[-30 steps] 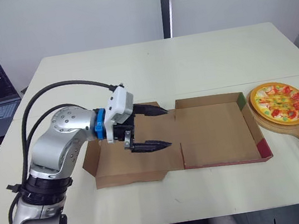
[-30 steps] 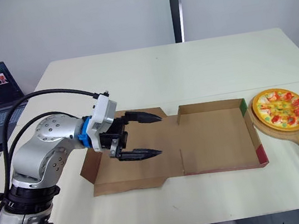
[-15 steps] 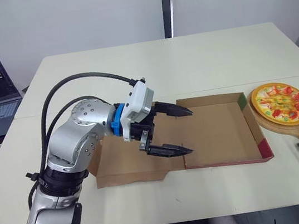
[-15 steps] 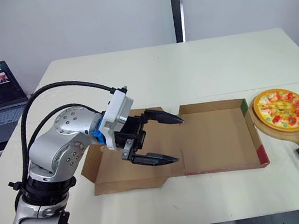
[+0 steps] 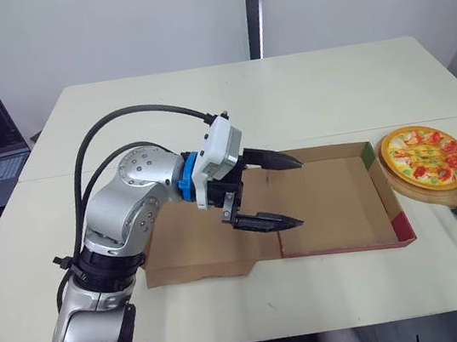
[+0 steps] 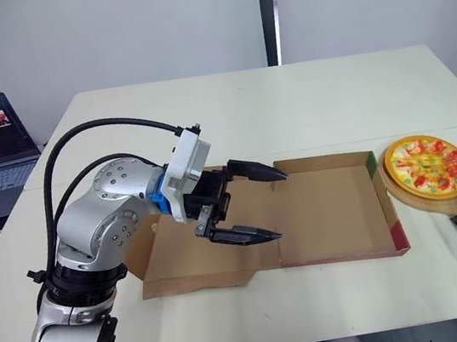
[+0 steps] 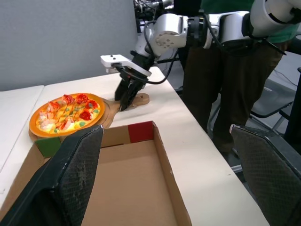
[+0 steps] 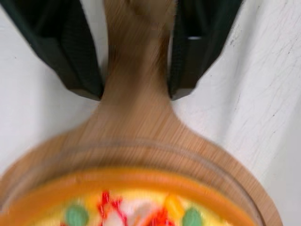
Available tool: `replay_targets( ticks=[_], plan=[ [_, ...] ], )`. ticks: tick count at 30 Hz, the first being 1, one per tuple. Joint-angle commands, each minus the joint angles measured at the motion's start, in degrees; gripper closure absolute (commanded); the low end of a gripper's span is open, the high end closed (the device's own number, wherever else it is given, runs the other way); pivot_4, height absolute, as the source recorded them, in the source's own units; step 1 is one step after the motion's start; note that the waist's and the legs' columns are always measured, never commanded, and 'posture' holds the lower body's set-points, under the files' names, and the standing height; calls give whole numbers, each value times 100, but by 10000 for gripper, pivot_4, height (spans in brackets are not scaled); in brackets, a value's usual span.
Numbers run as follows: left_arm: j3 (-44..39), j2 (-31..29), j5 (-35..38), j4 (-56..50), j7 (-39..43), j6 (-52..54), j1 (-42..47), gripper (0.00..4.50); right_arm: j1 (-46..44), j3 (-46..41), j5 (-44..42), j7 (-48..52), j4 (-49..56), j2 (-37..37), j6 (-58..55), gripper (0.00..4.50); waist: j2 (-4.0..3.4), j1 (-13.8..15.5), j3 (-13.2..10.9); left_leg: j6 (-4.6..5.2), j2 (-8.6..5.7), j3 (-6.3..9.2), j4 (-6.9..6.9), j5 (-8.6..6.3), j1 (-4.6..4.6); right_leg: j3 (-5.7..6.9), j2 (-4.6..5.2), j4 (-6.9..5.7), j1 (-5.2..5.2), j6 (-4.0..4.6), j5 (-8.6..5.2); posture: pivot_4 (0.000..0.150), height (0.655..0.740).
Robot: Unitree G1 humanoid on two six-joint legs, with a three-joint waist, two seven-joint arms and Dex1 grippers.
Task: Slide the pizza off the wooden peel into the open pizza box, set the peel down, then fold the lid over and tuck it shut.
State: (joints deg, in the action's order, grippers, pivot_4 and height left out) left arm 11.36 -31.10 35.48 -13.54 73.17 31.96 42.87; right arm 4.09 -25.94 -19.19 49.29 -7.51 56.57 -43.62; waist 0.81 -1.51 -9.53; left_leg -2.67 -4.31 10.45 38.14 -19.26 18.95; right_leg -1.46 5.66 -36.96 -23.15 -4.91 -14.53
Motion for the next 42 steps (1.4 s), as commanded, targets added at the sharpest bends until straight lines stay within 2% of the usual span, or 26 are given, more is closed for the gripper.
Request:
replay_targets(
  ticks=[1, 10, 17, 30, 42],
  plan=[
    [-220, 12, 110, -19, -43, -2, 177, 0, 235, -185, -90, -161, 196, -191, -157, 29575, 0, 10, 0, 0, 0, 0, 0, 0, 0, -1, -1, 0, 0, 0, 0, 1500, 7400],
    [-118, -234, -324, 83, -254, 17, 287, 0, 468, -1410, -183, -966, 910, -912, 251, 29576, -5, 91, 0, 0, -7, -5, -1, 0, 0, -20, -2, 0, -3, -7, 4, 1500, 7400],
    [-197, -418, -248, 0, -113, 77, 217, 0, 578, -1857, -396, -1022, 1532, -923, 213, 29576, -38, 122, -10, 2, -10, -45, -7, -1, 0, -63, -3, -1, -26, -16, 8, 1500, 7400],
    [-517, -1098, -190, -155, -91, 121, -180, 0, 868, -2249, -892, 252, 2611, 272, -334, 29576, -45, 108, -13, 18, 1, -76, -8, -10, -2, -89, -18, 1, -35, -21, 12, 1500, 7400],
    [-670, -1343, -219, -362, -188, 173, -361, 0, 851, -1283, 63, 1014, 2610, 1204, 964, 29576, -37, 116, -18, 21, 2, -83, -6, -12, -2, -91, -18, 3, -37, -23, 13, 1500, 7400]
  ],
)
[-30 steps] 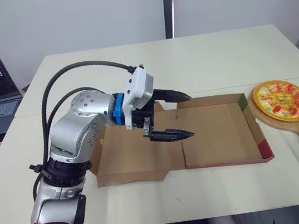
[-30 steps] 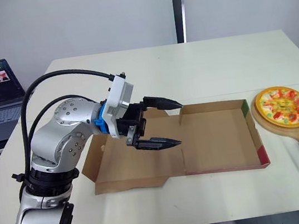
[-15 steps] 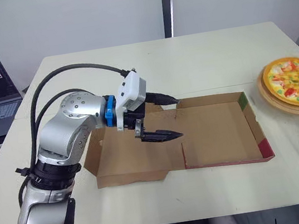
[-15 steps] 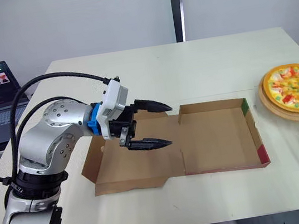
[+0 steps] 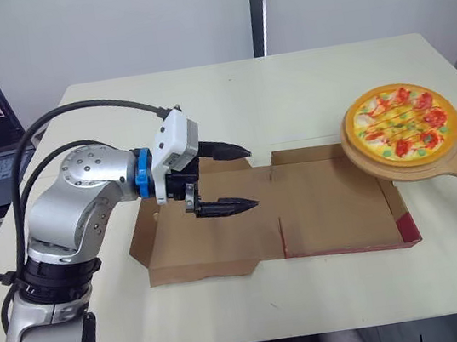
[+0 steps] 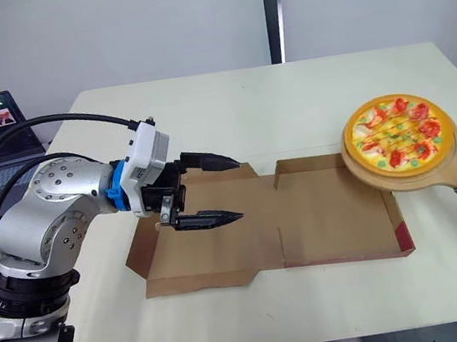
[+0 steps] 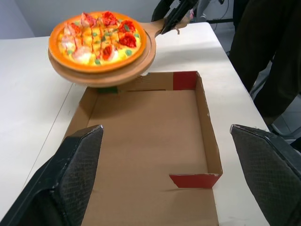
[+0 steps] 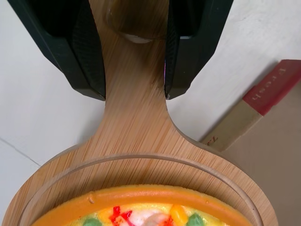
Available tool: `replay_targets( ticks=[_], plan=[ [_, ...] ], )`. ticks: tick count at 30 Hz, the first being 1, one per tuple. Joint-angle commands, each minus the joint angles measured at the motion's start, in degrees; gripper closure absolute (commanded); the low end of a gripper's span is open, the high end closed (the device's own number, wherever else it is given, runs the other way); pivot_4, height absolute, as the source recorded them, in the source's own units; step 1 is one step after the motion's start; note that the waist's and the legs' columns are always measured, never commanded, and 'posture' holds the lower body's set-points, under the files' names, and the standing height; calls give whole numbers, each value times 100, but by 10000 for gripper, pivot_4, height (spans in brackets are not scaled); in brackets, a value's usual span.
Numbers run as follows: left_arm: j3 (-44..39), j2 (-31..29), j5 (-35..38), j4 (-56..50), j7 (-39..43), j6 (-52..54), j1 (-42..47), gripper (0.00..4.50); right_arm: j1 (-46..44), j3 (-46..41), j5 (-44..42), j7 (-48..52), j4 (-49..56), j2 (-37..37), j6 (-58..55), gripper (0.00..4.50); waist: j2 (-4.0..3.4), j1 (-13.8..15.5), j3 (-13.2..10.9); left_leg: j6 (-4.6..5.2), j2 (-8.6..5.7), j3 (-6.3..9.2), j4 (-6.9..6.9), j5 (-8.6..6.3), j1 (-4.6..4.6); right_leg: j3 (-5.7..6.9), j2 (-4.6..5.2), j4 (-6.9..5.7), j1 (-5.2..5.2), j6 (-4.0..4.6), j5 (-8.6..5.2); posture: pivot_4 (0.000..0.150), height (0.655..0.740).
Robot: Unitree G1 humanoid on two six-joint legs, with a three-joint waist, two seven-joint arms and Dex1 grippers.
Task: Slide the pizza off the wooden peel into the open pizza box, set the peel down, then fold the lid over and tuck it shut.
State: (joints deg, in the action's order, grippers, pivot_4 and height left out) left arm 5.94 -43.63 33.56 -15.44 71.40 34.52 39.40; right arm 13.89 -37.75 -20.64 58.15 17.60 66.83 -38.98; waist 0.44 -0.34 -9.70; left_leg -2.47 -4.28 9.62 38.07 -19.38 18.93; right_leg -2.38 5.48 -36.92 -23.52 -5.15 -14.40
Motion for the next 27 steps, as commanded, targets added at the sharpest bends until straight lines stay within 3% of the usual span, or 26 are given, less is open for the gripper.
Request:
replay_targets(
  ticks=[1, 10, 27],
  plan=[
    [-121, -103, -37, -190, -6, -90, -28, 0, -128, -58, 313, 171, 80, 217, 640, 29576, 3, 0, -2, 0, 0, 0, 0, 0, 0, 0, 0, 0, 0, 0, 0, 1500, 7400],
    [-74, -125, -157, -173, 84, -168, -64, 0, -170, 25, 977, 451, -131, 353, 1417, 29576, 6, 7, -4, 0, 0, 1, 0, 0, 2, 0, 0, 1, 0, 0, 0, 1500, 7400],
    [35, -18, -254, -37, 235, -363, -102, 0, -548, -637, 1677, 858, -800, 622, 2002, 29576, 6, 1, -4, 0, 1, -4, 0, 0, 0, -2, 0, 0, -1, 1, 1, 1500, 7400]
  ],
)
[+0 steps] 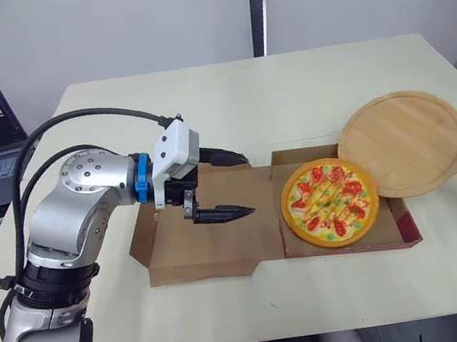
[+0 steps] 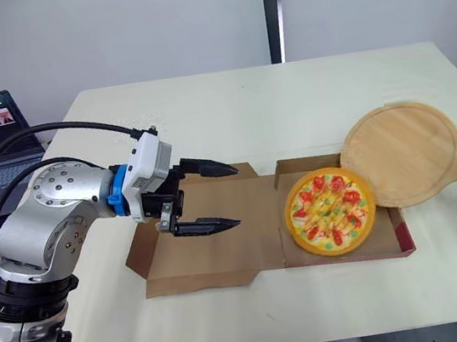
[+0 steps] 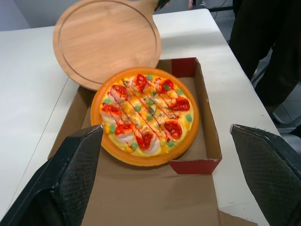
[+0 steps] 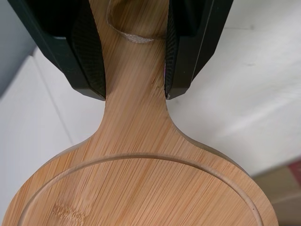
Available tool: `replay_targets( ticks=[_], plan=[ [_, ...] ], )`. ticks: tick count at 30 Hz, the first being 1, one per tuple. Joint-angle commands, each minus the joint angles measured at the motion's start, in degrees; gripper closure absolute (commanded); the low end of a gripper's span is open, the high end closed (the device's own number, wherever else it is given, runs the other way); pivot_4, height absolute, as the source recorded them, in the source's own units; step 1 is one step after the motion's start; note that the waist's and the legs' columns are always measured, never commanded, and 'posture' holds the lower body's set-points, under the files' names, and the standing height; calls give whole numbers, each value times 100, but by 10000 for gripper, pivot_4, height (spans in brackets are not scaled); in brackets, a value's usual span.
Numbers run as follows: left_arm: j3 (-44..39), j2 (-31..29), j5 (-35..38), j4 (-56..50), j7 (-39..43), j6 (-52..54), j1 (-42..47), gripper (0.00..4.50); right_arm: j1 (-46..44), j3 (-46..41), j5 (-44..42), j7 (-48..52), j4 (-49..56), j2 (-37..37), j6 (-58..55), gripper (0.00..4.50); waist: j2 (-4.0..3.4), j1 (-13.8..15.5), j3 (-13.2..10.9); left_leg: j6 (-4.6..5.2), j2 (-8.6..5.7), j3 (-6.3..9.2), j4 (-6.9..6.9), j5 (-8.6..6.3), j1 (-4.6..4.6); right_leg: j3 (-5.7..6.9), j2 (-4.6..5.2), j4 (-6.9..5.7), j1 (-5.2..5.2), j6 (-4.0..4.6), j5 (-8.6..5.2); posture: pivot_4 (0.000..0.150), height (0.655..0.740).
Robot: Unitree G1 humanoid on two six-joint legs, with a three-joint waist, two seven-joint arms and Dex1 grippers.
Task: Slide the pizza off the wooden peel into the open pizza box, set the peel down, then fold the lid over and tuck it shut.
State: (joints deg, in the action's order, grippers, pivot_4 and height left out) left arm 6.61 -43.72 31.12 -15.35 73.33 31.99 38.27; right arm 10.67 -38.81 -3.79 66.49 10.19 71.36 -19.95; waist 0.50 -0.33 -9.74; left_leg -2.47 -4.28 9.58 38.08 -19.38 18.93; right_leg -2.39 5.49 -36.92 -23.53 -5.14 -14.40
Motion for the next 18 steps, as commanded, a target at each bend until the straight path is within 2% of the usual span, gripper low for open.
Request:
replay_targets(
  ticks=[1, 9, 18],
  plan=[
    [-30, -5, -13, -44, 43, -118, 8, 0, -249, -573, -1, 57, -91, 167, 101, 29576, 0, 0, 0, 0, 0, 0, 0, 0, 0, 0, 0, 0, 0, 0, 0, 1500, 7400],
    [-36, 71, 27, -28, 34, -146, 12, 0, -282, -1222, -317, 186, -287, -251, -587, 29576, 1, 4, 0, 1, 0, 0, 0, -1, 1, -1, 0, 0, 1, 1, 0, 1500, 7400],
    [-65, 193, 216, -186, -58, 2, 21, 0, 25, -1750, -794, -603, -182, -1654, -1665, 29576, 0, 7, 0, 3, -1, -3, 1, -2, -2, -6, 1, -2, 1, 1, 1, 1500, 7400]
  ],
)
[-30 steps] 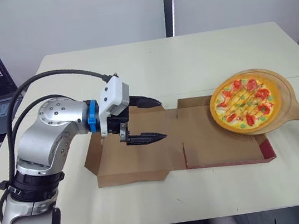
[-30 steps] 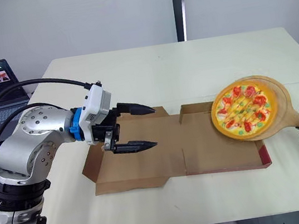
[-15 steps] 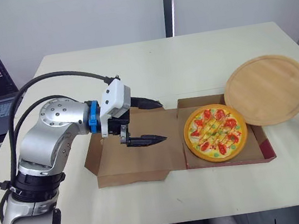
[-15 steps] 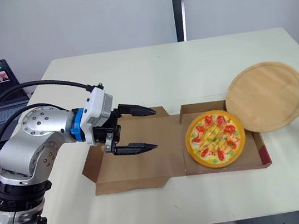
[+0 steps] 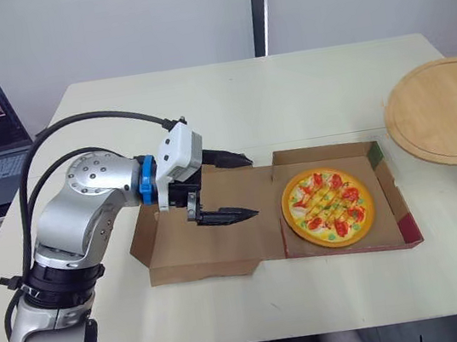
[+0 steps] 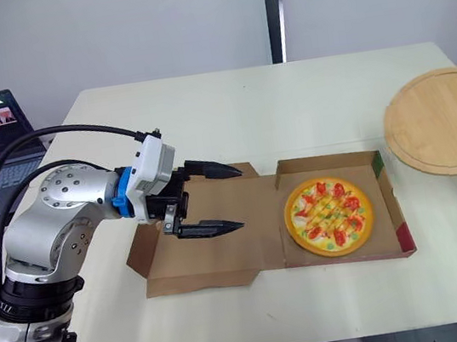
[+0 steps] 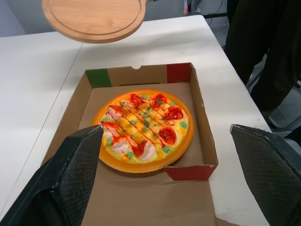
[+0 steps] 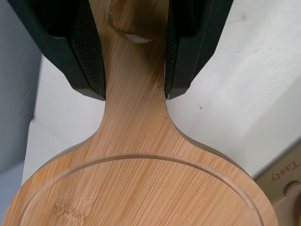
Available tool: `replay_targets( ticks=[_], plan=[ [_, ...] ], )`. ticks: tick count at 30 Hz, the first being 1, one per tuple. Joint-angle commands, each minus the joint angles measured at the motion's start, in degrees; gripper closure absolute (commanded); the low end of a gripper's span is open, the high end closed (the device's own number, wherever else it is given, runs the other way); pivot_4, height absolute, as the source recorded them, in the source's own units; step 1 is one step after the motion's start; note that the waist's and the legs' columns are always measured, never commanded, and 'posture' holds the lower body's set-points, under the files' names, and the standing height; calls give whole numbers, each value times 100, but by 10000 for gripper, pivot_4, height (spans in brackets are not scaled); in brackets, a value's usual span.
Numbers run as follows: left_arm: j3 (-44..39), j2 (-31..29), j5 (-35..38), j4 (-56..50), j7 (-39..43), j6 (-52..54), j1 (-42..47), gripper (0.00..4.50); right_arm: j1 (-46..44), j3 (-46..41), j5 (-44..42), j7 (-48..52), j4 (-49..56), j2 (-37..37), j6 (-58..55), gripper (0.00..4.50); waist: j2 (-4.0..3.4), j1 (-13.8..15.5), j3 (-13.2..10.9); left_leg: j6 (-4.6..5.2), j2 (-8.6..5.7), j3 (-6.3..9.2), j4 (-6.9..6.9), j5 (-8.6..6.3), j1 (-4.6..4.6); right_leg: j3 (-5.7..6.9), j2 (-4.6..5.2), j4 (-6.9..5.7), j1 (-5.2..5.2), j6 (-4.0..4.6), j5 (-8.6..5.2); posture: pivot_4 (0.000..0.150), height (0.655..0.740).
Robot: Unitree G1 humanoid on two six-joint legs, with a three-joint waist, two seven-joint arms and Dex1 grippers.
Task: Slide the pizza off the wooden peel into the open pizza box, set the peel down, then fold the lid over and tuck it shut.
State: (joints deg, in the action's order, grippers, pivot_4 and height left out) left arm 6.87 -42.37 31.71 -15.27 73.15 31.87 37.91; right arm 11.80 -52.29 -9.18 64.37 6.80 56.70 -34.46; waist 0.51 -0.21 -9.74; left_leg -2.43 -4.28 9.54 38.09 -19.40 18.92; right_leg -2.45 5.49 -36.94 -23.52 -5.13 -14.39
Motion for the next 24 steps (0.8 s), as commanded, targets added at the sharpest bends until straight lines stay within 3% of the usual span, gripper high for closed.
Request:
replay_targets(
  ticks=[1, 8, 20, 24],
  plan=[
    [-88, 88, 185, -224, -65, 56, 62, 0, -65, -384, -281, -505, 157, -313, -264, 29576, -2, -6, 2, 0, 0, -1, -1, 0, -2, -2, 0, -1, 0, 0, 0, 1500, 7400],
    [7, 310, 330, -506, -343, 368, 100, 0, -131, 151, -362, -1279, -115, -865, -445, 29576, -6, -8, 4, 0, 0, -3, 0, 0, -3, -5, 1, -2, 0, 0, 0, 1500, 7400],
    [49, 543, 410, -703, -765, 670, 141, 0, -755, 1116, -501, -1927, -1473, -755, -571, 29576, -9, -6, 5, 0, -1, -4, 1, 0, -4, -6, 1, -2, 0, 0, 1, 1500, 7400],
    [34, 510, 392, -762, -851, 662, 79, 0, -670, 1139, -559, -1947, -1591, -698, -564, 16292, -9, -9, 6, 0, -1, -5, 1, 0, -4, -6, 0, -2, 0, 0, 1, 1500, 7400]
  ],
)
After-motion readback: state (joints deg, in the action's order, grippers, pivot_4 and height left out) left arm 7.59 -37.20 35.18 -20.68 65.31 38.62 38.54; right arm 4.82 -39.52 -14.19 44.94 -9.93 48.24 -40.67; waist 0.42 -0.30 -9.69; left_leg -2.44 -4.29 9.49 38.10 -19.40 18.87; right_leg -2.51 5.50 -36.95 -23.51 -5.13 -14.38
